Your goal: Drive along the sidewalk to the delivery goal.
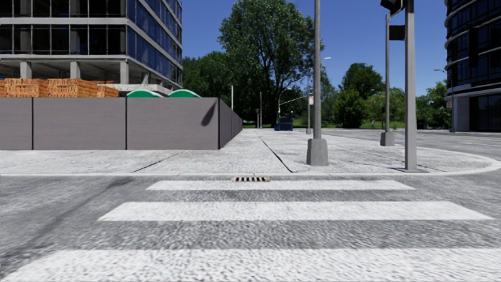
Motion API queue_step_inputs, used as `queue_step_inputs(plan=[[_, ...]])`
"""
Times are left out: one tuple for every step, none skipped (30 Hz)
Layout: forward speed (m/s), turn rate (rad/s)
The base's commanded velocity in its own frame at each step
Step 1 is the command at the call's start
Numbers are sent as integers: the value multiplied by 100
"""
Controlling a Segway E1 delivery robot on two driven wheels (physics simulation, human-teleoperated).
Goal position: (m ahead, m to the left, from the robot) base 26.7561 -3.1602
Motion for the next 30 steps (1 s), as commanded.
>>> queue_step_inputs(plan=[[191,0],[191,0],[191,0],[191,0],[191,0],[191,0],[191,0],[191,0],[191,0],[191,0],[191,0],[191,0],[191,0],[191,0],[191,0],[191,0],[191,0],[191,0],[191,0],[191,0],[191,0],[191,0],[191,0],[191,0],[191,0],[191,0],[191,0],[191,0],[191,0],[191,0]])
